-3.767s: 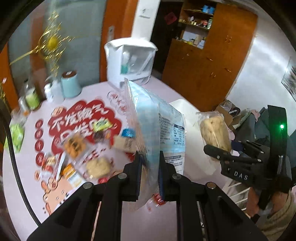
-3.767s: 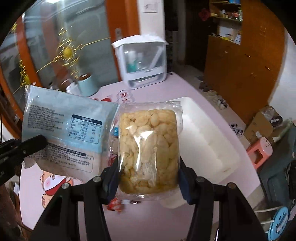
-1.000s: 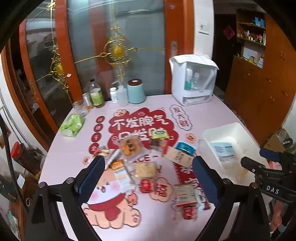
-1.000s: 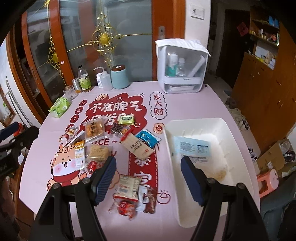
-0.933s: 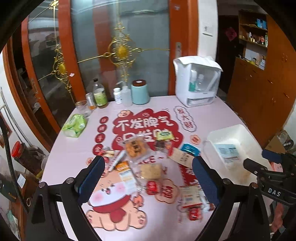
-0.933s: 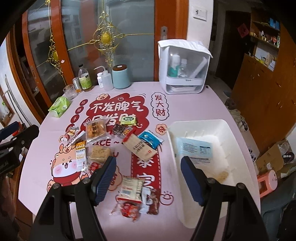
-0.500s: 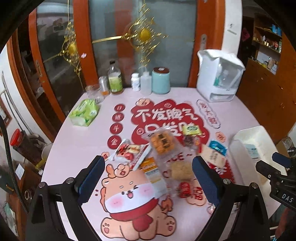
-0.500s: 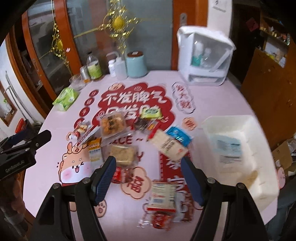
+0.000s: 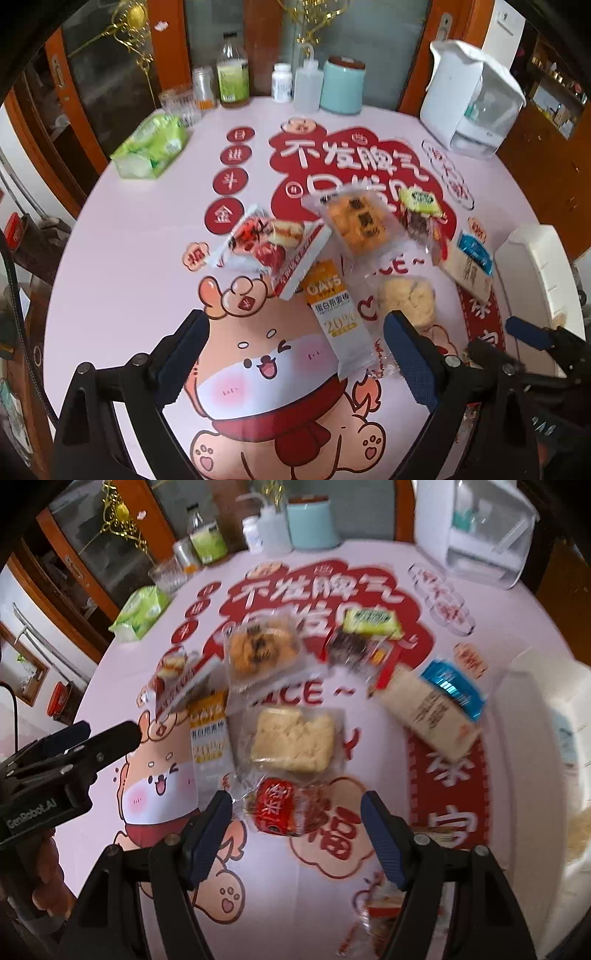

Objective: Organize snacks
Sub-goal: 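Grasp the red-wrapped sausage with the right tool while the left grasps the OATS bar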

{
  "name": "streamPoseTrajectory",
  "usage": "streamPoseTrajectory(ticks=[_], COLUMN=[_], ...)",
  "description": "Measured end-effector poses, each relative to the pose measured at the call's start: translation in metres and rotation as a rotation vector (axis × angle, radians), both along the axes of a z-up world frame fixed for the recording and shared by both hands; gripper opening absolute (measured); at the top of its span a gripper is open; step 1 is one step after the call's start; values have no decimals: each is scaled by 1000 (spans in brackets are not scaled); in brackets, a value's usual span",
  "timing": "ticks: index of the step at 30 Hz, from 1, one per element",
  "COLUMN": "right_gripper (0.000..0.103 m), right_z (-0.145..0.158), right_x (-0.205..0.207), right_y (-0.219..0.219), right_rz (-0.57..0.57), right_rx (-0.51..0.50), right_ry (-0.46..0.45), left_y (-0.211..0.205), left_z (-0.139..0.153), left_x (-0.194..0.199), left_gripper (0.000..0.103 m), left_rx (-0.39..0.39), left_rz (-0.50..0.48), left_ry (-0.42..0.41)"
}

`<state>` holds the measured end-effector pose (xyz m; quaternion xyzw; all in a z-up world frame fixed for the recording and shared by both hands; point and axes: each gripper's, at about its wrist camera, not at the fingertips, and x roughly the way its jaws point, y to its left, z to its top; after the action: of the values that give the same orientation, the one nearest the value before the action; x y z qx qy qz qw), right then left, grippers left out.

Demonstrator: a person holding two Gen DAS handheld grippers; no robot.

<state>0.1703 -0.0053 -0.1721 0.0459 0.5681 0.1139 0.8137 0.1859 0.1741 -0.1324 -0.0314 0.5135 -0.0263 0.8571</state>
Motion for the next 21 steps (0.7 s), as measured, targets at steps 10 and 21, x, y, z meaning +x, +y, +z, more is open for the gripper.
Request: streamPoseTrajectory(ticks=[10,21], right_gripper=[62,55], right_z=[-49,-43], right_x=[14,4], right_y=[11,-15], right_rz=[28,-4], right_rx=[45,43], right_ry=[107,85], left_y=[-11,-22], left_z=[-36,-66], left_x=[25,42], left_gripper=[95,95], left_rx=[8,4], left_rz=[-10,-5], left_ry=[71,146])
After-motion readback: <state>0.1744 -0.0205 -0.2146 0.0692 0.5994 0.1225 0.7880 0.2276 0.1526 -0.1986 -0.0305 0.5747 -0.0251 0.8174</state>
